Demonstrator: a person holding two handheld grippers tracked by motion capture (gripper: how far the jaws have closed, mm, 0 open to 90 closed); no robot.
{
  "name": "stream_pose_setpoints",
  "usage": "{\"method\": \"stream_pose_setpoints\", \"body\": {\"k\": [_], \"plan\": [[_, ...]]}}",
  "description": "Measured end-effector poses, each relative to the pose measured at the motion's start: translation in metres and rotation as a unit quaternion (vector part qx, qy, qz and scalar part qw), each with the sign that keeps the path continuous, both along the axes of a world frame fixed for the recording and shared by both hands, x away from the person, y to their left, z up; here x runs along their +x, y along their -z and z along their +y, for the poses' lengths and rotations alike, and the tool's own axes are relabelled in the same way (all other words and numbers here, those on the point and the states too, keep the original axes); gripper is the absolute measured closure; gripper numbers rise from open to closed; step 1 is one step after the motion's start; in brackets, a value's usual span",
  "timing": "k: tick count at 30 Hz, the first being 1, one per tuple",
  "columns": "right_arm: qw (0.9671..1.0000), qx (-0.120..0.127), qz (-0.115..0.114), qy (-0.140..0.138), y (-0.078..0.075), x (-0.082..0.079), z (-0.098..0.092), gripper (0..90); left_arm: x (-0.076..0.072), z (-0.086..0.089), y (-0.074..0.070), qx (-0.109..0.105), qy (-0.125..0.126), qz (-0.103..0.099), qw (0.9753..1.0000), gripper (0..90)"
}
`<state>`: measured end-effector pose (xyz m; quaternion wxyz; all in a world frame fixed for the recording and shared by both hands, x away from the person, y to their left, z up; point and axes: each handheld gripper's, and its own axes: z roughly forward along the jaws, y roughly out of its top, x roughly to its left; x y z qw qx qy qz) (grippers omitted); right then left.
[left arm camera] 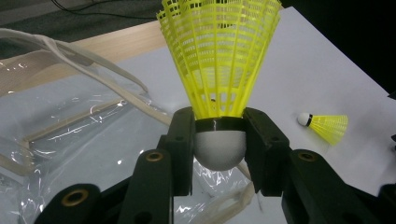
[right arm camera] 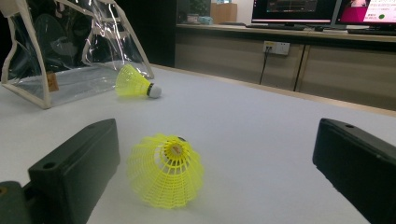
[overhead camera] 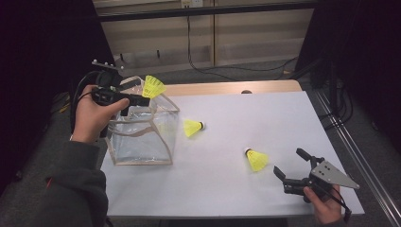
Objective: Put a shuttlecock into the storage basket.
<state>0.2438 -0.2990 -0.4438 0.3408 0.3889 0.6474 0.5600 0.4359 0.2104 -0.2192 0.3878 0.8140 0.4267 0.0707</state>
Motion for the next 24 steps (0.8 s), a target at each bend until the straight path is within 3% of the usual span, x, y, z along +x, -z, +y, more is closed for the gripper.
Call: {"method": "stream_pose_setpoints", "body": {"k": [24], "plan": [[1.0, 0.0, 0.0, 0.001, 0.0, 0.0, 0.0, 0.7, 0.007, 0.016, 0.002, 0.001, -0.034, -0.007, 0.9994, 64.9]]}}
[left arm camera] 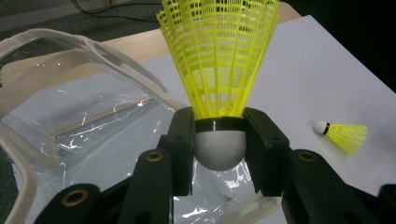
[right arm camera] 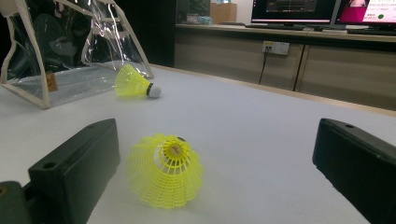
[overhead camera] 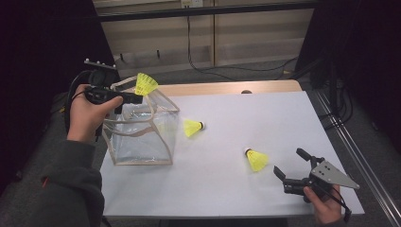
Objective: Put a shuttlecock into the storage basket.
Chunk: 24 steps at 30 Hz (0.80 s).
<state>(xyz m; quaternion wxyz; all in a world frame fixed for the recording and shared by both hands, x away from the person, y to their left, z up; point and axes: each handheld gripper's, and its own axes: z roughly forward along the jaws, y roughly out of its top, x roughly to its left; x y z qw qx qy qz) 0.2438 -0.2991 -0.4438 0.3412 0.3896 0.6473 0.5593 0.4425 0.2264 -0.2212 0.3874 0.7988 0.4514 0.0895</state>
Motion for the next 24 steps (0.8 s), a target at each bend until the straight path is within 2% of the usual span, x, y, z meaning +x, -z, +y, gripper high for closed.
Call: {"method": "stream_pose_setpoints", "body": {"k": [24], "plan": [[1.0, 0.0, 0.0, -0.001, 0.0, 0.0, 0.0, 0.7, 0.011, 0.006, 0.005, 0.005, -0.029, 0.001, 0.9996, 65.0]]}}
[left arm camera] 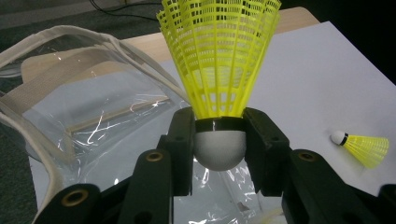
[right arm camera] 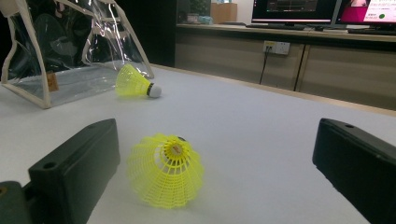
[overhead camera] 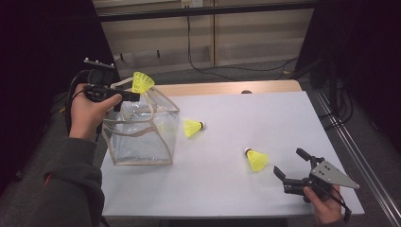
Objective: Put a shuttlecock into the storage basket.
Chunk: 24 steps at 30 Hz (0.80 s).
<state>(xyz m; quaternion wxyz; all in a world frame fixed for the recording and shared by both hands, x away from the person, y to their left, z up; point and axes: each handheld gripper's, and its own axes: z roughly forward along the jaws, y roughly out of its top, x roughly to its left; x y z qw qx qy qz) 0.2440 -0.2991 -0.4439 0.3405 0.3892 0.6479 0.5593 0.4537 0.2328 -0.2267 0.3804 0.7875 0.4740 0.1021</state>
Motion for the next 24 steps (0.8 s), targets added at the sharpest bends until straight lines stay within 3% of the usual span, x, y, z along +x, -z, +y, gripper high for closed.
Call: {"method": "stream_pose_setpoints", "body": {"k": [24], "plan": [[1.0, 0.0, 0.0, 0.0, 0.0, 0.0, -0.0002, 0.7, 0.0098, 0.0081, 0.0049, 0.01, -0.027, 0.001, 0.9996, 64.9]]}}
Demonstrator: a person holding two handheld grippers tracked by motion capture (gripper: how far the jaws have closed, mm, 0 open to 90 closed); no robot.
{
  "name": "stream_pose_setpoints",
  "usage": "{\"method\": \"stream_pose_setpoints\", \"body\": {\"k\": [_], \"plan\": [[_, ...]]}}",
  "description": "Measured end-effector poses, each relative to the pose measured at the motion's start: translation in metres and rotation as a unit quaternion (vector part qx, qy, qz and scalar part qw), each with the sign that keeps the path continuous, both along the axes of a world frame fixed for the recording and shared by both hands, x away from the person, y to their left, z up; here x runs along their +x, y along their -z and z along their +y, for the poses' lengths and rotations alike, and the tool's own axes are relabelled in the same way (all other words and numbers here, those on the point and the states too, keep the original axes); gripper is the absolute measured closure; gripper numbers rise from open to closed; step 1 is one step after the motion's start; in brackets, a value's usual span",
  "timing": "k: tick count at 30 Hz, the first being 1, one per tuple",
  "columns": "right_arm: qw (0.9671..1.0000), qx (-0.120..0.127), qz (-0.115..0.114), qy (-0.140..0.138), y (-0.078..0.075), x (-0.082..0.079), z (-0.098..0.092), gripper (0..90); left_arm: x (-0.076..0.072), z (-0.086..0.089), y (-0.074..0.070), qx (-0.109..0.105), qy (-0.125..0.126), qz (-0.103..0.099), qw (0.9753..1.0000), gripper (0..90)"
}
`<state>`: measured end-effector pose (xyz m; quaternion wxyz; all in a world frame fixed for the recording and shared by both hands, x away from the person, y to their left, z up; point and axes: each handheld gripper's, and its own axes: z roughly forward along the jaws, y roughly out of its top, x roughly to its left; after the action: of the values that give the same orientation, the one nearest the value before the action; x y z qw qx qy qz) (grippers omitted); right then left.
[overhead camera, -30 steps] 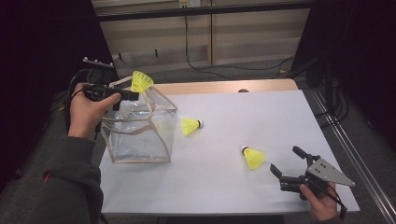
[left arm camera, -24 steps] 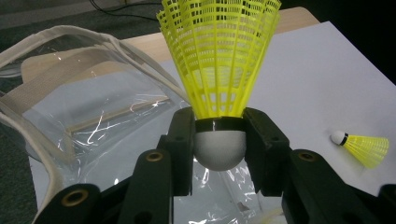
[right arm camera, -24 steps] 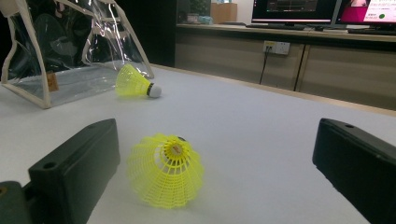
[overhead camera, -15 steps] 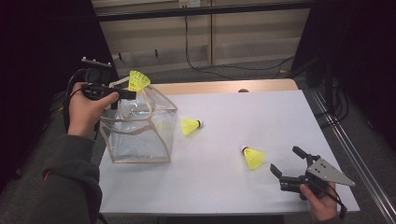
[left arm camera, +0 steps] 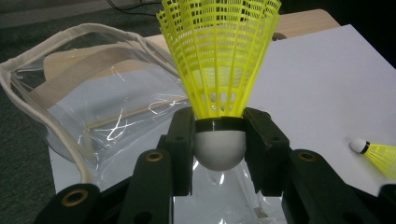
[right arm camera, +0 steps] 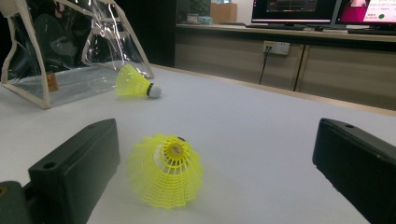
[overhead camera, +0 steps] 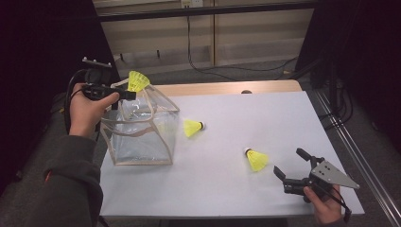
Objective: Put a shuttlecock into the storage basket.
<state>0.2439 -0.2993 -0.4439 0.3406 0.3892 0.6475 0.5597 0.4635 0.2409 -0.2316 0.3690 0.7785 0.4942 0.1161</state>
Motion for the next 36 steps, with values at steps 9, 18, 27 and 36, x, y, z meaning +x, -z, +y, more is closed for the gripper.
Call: {"method": "stream_pose_setpoints", "body": {"k": [9, 18, 27, 36], "plan": [[1.0, 0.0, 0.0, 0.0, 0.0, 0.0, 0.0, 0.7, 0.002, 0.005, 0.002, -0.001, -0.011, -0.002, 0.9999, 64.9], [1.0, 0.0, 0.0, 0.001, 0.0, 0.0, 0.0, 0.7, 0.006, 0.009, 0.007, 0.002, -0.025, -0.001, 0.9997, 64.9], [1.0, 0.001, 0.0, 0.001, 0.0, 0.0, 0.0, 0.7, 0.009, 0.012, 0.009, 0.001, -0.035, 0.004, 0.9994, 64.9], [1.0, 0.0, 0.0, 0.0, 0.0, 0.0, 0.0, 0.7, 0.012, 0.012, 0.012, 0.0, -0.045, 0.005, 0.999, 64.9]]}}
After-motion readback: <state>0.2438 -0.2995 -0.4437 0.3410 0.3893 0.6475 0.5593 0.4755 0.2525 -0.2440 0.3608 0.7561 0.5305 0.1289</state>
